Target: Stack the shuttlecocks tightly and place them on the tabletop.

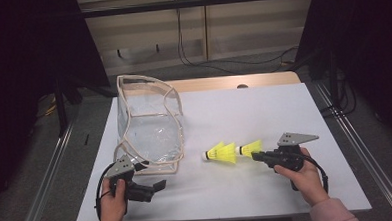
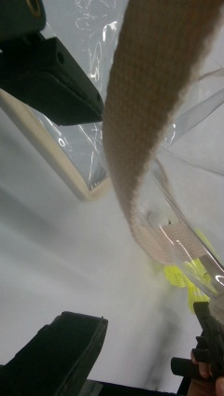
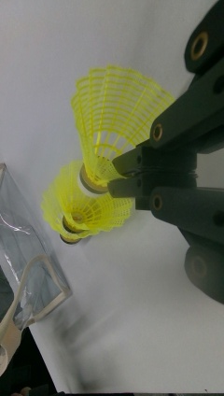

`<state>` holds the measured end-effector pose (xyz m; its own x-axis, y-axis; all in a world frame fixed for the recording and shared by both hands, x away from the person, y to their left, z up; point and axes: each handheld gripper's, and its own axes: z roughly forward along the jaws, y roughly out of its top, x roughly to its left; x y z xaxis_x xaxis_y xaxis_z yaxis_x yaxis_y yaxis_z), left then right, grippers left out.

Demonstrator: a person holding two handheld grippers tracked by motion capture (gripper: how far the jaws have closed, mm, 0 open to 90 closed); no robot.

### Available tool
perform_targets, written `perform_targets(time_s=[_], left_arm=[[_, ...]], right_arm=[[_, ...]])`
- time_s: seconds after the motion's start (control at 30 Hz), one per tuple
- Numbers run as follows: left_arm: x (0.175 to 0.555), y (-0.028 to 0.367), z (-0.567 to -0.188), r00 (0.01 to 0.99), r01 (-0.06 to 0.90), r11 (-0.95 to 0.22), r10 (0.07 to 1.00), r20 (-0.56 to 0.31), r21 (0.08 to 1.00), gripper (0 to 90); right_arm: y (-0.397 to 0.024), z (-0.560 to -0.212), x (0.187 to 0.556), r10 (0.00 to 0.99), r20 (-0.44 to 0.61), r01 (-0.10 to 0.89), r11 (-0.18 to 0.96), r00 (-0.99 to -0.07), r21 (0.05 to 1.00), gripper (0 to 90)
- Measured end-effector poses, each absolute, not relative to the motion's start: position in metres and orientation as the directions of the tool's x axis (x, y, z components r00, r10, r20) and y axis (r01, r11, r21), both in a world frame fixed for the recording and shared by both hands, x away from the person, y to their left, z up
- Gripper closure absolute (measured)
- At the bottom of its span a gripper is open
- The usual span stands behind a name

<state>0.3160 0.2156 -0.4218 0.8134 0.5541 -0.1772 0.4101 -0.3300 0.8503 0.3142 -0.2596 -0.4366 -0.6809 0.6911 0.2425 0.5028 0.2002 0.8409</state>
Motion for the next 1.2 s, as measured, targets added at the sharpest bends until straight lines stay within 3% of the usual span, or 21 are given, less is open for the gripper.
perform_targets(time_s=[1.2], left_arm=[[0.316,0.215,-0.422,0.813,0.412,-0.329,0.553,-0.181,0.85,2.8]], right_arm=[[-0.248,-0.438,0.316,0.68,0.242,0.5,0.209,-0.692,0.841,89.5]])
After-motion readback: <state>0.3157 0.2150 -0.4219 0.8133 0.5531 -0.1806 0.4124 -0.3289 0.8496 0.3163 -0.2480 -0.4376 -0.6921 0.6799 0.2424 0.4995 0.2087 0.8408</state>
